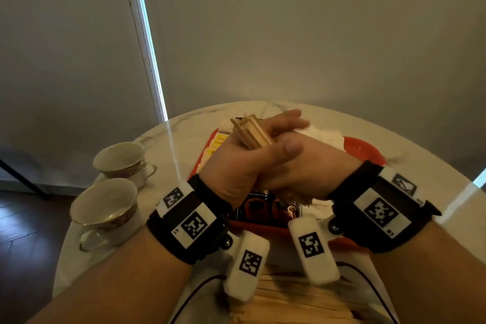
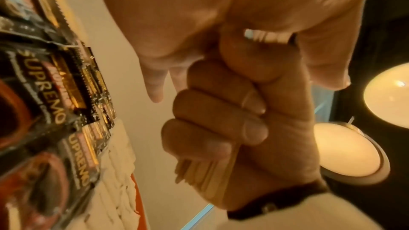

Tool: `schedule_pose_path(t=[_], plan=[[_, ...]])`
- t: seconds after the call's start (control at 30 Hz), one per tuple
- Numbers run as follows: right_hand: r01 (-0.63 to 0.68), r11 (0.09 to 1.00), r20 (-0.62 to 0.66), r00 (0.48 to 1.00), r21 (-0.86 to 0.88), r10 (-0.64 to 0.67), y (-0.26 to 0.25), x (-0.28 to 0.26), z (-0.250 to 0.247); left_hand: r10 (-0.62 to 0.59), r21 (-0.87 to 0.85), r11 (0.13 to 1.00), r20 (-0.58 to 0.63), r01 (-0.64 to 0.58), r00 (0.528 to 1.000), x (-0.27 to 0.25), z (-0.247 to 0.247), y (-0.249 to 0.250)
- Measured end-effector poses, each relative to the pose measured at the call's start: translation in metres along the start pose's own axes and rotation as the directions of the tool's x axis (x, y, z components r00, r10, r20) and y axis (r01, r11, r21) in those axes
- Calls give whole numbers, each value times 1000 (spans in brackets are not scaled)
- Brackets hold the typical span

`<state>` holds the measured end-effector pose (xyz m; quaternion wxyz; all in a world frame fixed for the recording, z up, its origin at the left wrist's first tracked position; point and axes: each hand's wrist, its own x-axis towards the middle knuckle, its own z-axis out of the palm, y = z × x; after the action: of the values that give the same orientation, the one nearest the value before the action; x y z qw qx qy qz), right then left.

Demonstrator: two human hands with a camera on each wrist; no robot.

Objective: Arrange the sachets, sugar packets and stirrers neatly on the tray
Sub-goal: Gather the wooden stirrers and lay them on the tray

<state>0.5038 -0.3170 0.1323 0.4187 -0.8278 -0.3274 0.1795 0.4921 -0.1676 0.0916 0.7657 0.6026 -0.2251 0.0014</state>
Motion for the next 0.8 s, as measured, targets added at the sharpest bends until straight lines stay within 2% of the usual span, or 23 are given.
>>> schedule_pose_path(t=[0.03,0.1,0.2,0.3,0.37,0.4,0.47,0.53,0.63,0.7,0.8], plan=[[-34,999,7,999,24,34,0,1,2,28,56,998,-34,-26,999,-1,2,2],[-90,988,15,996,128,88,1,1,2,63,65,996,-97,-57,993,-2,5,5],[-96,939,26,995,330,93,1,0,-5,124,-117,982,-181,-146,976,0,3,7],[-81,740,-117,971,667,211,1,3,-7,192,-252,928,-308,-274,932,3,3,16],[-48,618,-188,931,785,312,2,6,-3,209,-252,919,-337,-302,918,0,8,20],[-44,586,-191,924,809,332,2,9,0,211,-225,929,-330,-294,920,-1,9,19],[-45,603,-185,931,796,314,1,12,7,215,-120,959,-277,-256,936,-6,12,17],[-21,682,-228,935,731,273,1,13,10,216,-91,966,-241,-243,946,-9,12,16],[58,754,-326,922,654,211,2,13,10,248,24,968,-260,-251,933,-7,12,20],[96,749,-371,905,656,209,4,13,8,293,147,954,-290,-260,911,-6,10,20],[96,703,-389,881,705,270,9,13,1,390,314,900,-273,-302,879,-6,6,20]])
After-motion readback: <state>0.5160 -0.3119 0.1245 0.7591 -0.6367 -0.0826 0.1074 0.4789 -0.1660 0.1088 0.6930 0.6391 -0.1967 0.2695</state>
